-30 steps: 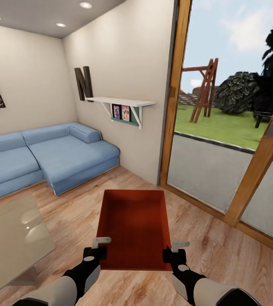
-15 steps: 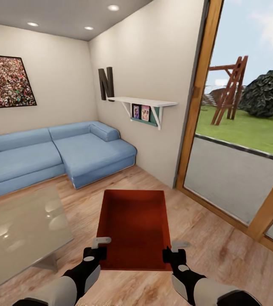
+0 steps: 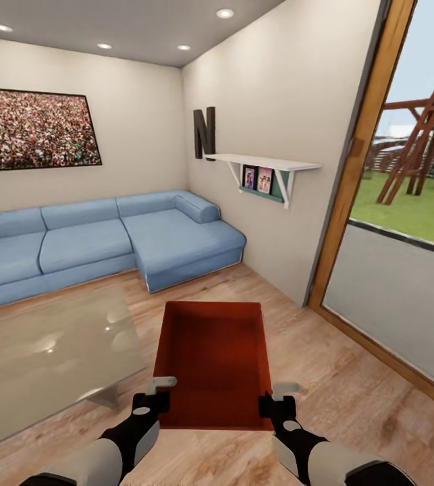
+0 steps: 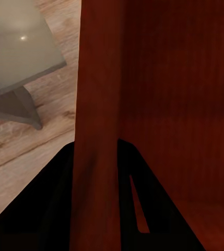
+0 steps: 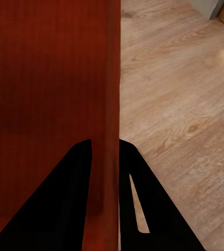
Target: Move the two storage containers from the living room to the garage. In the garage, place one container on the floor and stack the other container on top of it (either order is fine).
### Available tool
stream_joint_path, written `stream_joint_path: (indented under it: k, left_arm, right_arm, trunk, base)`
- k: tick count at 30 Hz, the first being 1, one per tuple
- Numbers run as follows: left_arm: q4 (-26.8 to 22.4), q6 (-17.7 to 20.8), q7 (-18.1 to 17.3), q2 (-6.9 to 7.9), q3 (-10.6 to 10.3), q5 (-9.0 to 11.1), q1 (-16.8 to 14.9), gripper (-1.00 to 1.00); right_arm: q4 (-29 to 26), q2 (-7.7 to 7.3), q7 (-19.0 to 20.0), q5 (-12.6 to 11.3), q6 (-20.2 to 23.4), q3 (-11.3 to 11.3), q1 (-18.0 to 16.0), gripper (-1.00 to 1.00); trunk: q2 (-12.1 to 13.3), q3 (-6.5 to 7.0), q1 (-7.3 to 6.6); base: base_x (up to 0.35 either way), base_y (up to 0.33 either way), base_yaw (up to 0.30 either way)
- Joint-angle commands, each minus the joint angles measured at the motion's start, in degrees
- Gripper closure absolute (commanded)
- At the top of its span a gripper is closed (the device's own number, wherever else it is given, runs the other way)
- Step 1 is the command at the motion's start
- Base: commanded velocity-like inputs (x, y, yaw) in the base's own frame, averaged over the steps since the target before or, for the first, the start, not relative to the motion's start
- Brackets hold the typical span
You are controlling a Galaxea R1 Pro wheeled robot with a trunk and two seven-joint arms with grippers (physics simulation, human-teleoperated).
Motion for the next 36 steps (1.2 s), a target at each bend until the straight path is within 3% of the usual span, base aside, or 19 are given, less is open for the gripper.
stream_joint_path:
  k: [1, 21, 28, 36]
  left_arm:
    - [0.2, 0.0, 0.5, 0.77, 1.7, 1.3, -0.1, 1.0]
    - [0.2, 0.0, 0.5, 0.77, 1.7, 1.3, -0.1, 1.0]
    - [0.2, 0.0, 0.4, 0.77, 1.7, 2.9, -0.1, 1.0]
    - [0.2, 0.0, 0.4, 0.8, 1.6, 3.2, -0.1, 1.0]
  right_arm:
    - [-0.1, -0.45, 0.1, 1.2, -0.2, -0.8, -0.1, 1.0]
    - [-0.1, -0.47, 0.1, 1.2, -0.2, -0.8, -0.1, 1.0]
    - [-0.1, -0.5, 0.1, 1.2, -0.2, -0.8, -0.1, 1.0]
    - [-0.1, -0.5, 0.1, 1.2, -0.2, -0.8, -0.1, 1.0]
  trunk:
    - [-0.1, -0.07, 0.0]
    - [-0.1, -0.07, 0.0]
    - [-0.1, -0.07, 0.0]
    - [-0.1, -0.07, 0.0]
  base:
    - [0.0, 0.0, 0.3]
    - [0.0, 0.0, 0.3]
    - [0.0, 0.0, 0.3]
    - [0.0, 0.0, 0.3]
